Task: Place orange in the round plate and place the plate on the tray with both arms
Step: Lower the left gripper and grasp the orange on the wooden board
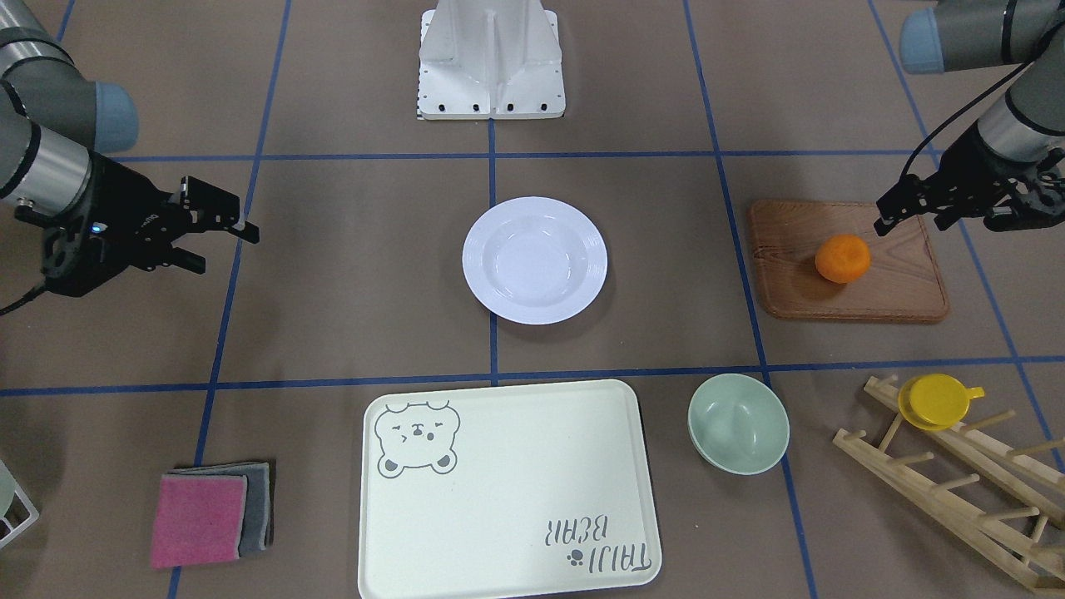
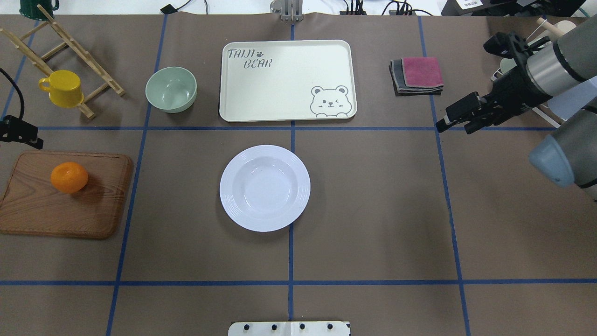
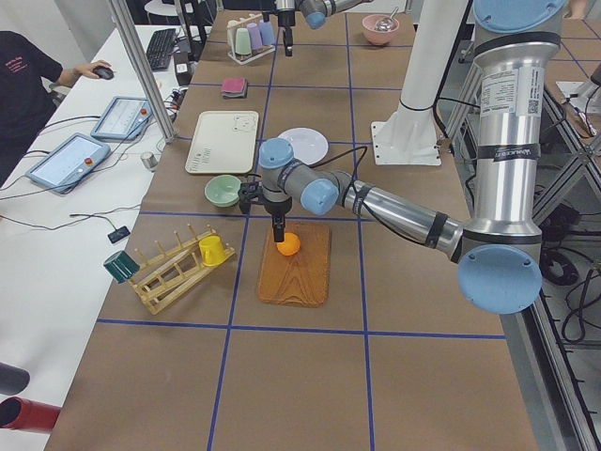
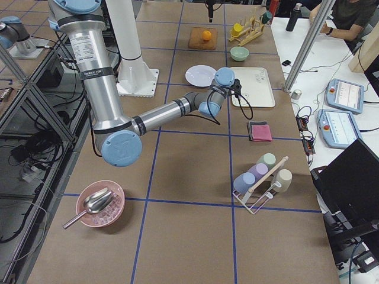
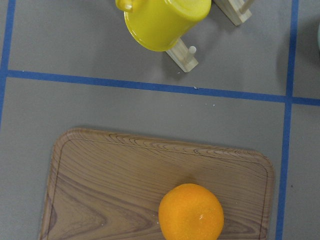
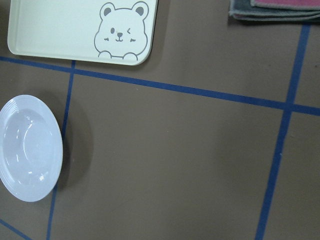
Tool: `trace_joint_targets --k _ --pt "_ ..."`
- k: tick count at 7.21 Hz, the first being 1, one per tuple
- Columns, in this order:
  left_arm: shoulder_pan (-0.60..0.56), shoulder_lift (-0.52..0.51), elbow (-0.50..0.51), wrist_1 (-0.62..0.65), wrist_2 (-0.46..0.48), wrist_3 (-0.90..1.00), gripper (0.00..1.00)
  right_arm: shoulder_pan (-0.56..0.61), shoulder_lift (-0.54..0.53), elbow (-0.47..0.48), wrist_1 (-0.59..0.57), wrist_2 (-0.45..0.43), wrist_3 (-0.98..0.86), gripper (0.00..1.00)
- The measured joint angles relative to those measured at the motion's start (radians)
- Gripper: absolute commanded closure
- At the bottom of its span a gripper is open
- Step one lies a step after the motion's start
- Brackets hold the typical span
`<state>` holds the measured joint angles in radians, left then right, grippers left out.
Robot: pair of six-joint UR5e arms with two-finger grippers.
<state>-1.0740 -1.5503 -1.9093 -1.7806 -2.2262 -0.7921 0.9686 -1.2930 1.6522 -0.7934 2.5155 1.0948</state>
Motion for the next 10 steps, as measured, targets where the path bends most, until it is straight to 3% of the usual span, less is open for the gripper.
trace_joint_targets --k 2,6,10 --pt "0.040 -0.036 0.051 -0.010 0.033 -0.028 0.01 -0.079 0.035 -0.058 0.172 -0.087 0.189 0.00" --pt "0.097 -0.074 0.197 -0.171 0.042 -0.127 0.02 -0.110 0.042 -0.058 0.202 -0.116 0.224 0.00" --pt "0.151 -0.065 0.213 -0.215 0.056 -0.202 0.02 -0.117 0.042 -0.054 0.203 -0.118 0.224 0.00"
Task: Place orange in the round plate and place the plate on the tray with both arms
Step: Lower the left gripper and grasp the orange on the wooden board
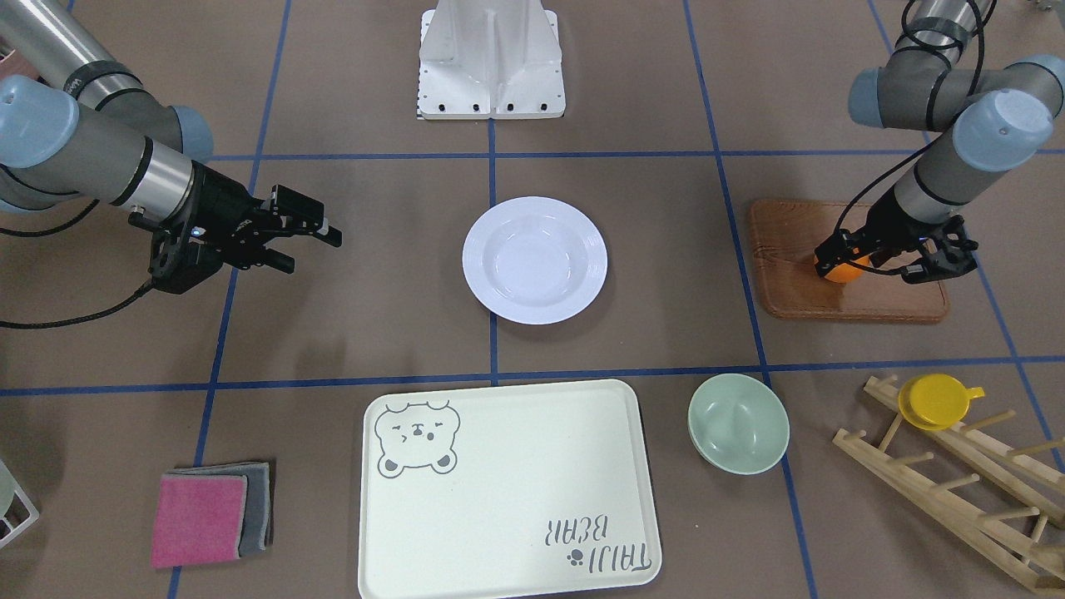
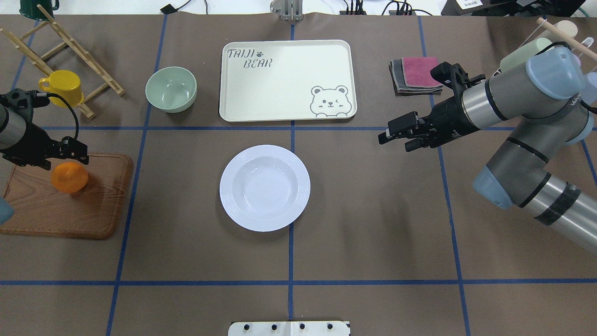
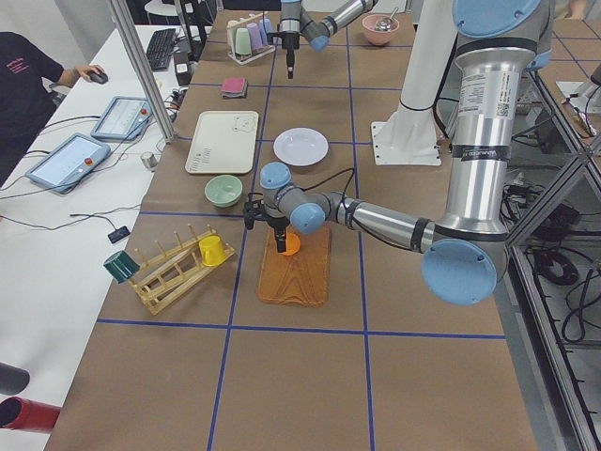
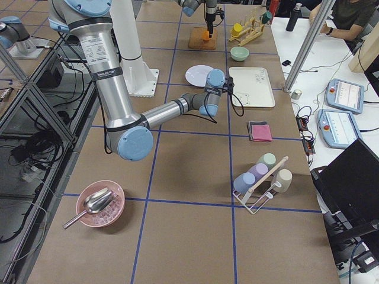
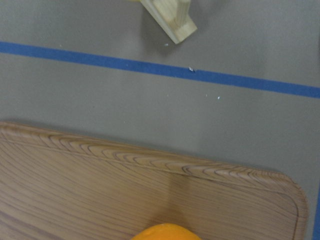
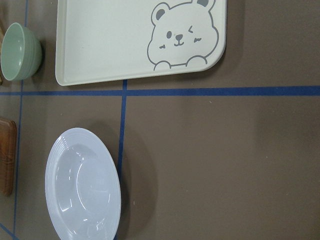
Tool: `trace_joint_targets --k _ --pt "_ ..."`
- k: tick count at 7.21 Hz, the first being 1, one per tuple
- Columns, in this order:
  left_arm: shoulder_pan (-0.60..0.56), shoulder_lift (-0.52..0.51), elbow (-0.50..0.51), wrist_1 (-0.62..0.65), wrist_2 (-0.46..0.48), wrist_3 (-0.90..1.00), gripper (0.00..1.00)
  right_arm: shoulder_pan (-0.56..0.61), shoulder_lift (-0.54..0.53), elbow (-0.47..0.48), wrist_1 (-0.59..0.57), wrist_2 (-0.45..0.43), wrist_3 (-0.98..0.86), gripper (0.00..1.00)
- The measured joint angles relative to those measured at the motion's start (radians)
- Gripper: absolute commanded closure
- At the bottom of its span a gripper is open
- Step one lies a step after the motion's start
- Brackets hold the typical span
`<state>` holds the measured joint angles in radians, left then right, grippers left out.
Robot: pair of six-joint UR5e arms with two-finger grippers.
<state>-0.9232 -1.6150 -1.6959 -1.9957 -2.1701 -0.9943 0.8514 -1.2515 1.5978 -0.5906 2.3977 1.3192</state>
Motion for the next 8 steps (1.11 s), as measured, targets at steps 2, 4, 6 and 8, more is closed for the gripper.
trace_joint_targets --k 2,4,6,8 --pt "0.012 0.015 -0.001 -0.004 0.005 -0.006 0.02 -0.002 0.002 -0.001 0.000 -0.005 0.000 0.00" --pt "0.041 0.023 -0.003 -0.006 0.008 -0.021 0.10 -0.009 0.008 -0.001 0.000 -0.015 0.001 0.00" --pt "0.063 0.024 -0.010 -0.016 0.016 -0.045 0.32 -0.018 0.013 -0.002 0.000 -0.027 0.001 0.00" --pt "0.066 0.023 -0.025 -0.017 0.013 -0.045 0.31 -0.026 0.015 -0.002 0.000 -0.038 0.002 0.00"
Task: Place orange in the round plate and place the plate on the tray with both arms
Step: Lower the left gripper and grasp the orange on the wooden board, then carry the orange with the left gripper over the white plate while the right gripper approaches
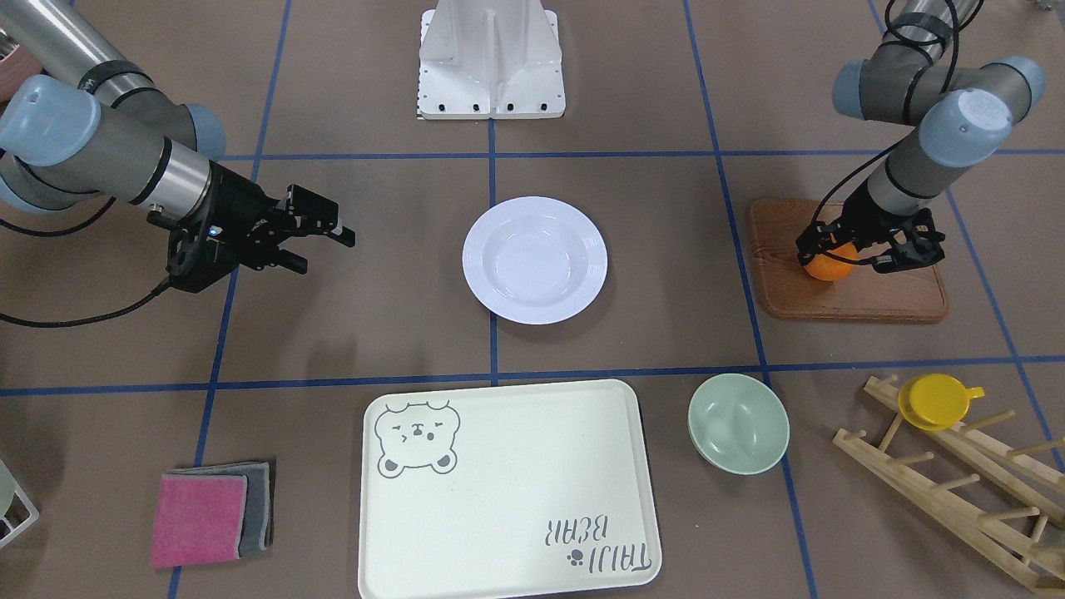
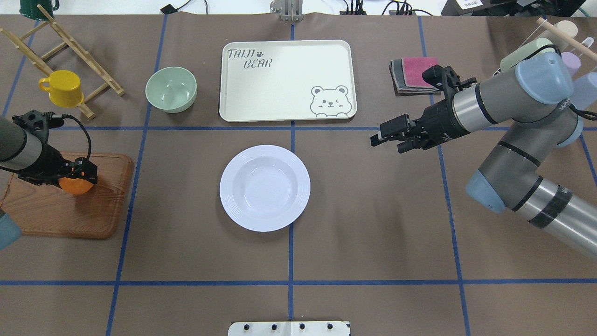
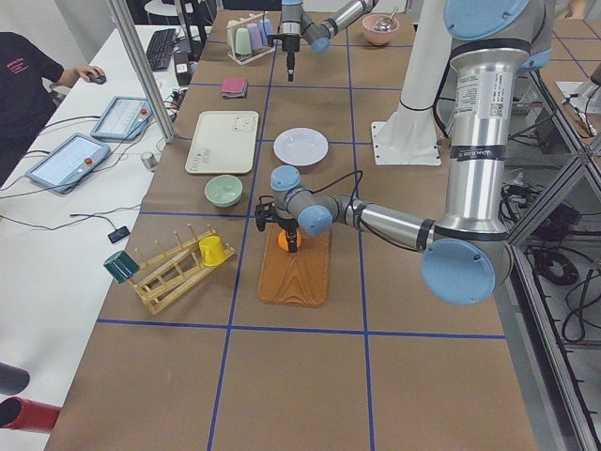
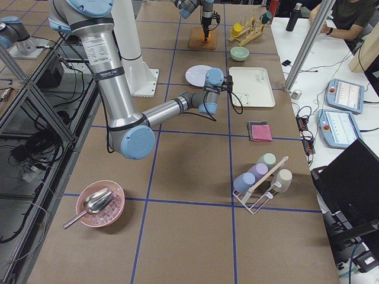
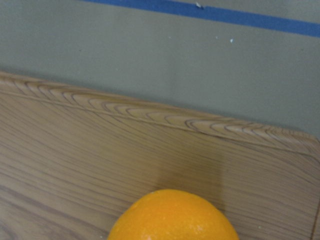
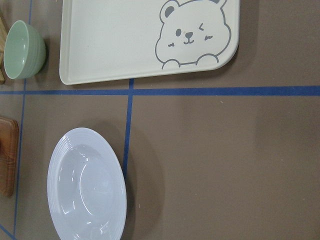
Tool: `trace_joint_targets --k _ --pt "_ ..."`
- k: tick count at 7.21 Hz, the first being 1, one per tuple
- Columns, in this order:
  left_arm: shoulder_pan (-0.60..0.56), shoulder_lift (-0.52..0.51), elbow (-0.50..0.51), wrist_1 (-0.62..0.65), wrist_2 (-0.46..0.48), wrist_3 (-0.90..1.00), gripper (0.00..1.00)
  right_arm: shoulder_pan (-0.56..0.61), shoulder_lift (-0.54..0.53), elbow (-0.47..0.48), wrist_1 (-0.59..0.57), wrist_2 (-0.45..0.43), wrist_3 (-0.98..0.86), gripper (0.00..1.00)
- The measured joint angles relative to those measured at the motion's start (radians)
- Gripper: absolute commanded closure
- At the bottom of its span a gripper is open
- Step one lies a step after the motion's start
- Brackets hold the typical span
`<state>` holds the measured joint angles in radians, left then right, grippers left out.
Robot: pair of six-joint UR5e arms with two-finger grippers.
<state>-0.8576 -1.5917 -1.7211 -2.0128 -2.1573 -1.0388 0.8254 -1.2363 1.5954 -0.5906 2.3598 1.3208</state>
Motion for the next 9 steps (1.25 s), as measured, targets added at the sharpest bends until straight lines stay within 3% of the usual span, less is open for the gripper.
trace_joint_targets --k 2,4,6,9 --pt "0.002 -0.032 -0.050 0.039 -0.002 -0.019 0.30 -0.025 0.014 -0.002 0.012 -0.040 0.012 0.00" --pt "0.013 -0.185 -0.092 0.184 0.005 -0.111 0.30 -0.113 0.051 -0.007 0.071 -0.164 0.087 0.00" --pt "0.103 -0.357 -0.099 0.294 0.074 -0.255 0.30 -0.171 0.061 -0.022 0.148 -0.246 0.121 0.00" --pt "0.241 -0.544 -0.088 0.407 0.181 -0.386 0.24 -0.216 0.063 -0.132 0.387 -0.336 0.216 0.00"
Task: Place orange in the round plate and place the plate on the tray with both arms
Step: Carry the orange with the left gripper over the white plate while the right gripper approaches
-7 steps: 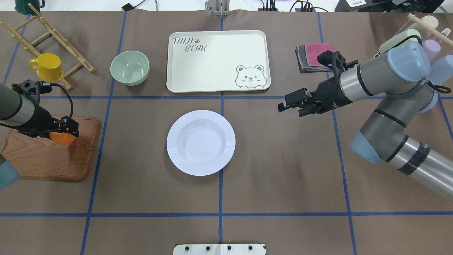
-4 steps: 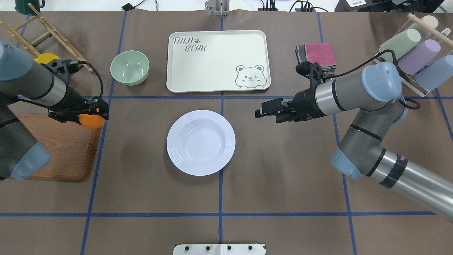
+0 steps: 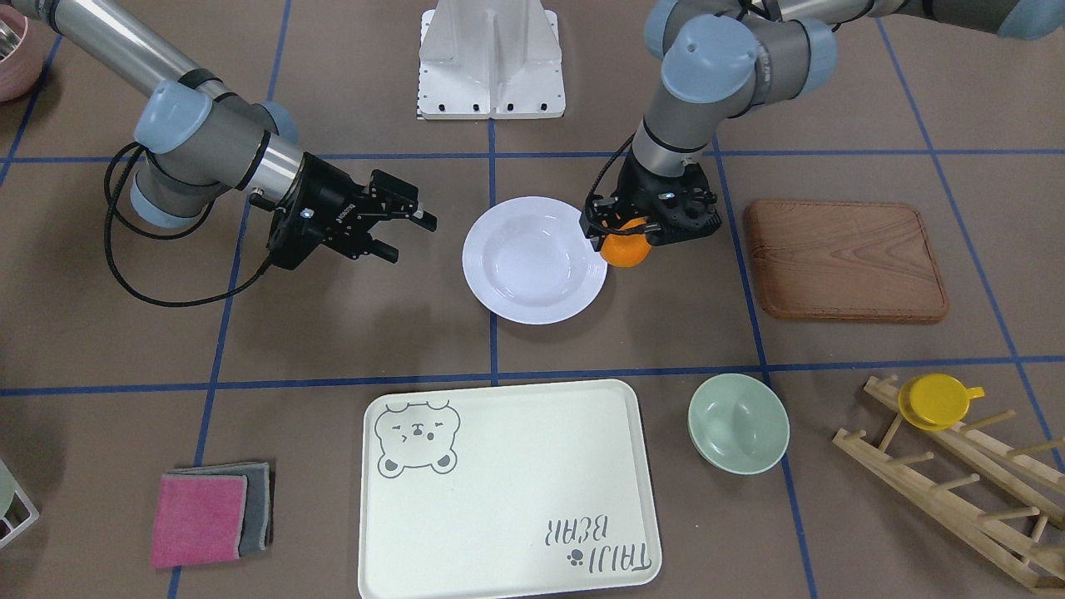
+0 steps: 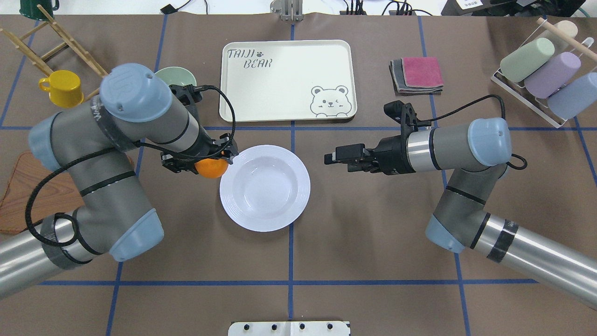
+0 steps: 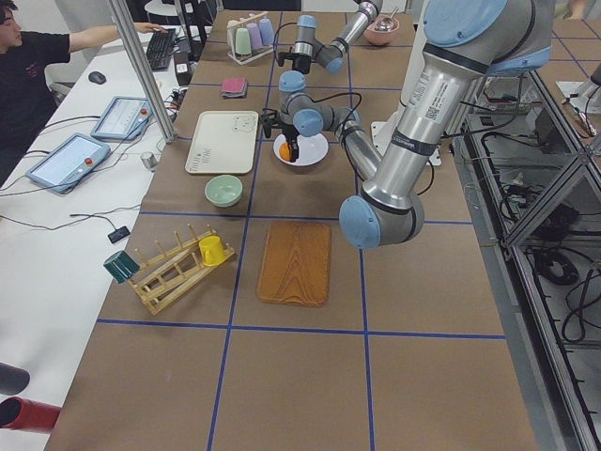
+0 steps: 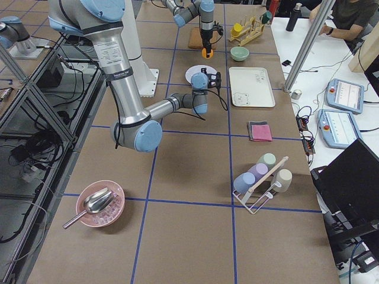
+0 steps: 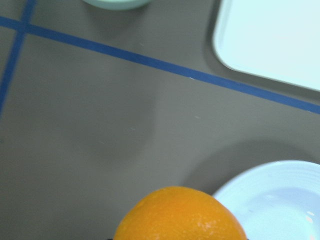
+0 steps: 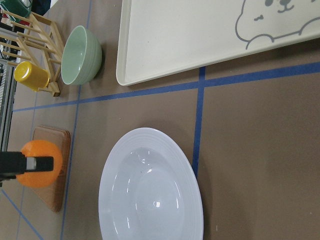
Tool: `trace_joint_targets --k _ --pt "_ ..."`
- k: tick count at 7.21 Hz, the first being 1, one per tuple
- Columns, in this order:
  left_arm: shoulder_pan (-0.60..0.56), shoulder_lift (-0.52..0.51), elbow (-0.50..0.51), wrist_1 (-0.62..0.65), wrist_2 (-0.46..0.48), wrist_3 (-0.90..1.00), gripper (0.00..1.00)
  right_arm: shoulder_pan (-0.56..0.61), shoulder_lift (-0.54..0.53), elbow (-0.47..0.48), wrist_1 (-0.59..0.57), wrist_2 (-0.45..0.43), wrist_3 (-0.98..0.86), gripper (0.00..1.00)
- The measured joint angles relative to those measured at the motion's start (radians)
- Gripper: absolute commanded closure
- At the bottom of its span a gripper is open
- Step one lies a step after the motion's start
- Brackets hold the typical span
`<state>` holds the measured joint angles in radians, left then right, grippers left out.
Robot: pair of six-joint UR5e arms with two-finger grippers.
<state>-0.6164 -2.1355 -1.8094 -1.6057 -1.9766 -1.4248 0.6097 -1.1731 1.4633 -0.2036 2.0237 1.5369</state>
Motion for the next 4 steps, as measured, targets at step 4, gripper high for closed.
trace_joint_targets --k 4 --pt "0.063 -0.093 0.045 0.009 0.071 -0.062 0.01 -0.094 0.004 -0.026 0.049 -0.138 0.020 0.01"
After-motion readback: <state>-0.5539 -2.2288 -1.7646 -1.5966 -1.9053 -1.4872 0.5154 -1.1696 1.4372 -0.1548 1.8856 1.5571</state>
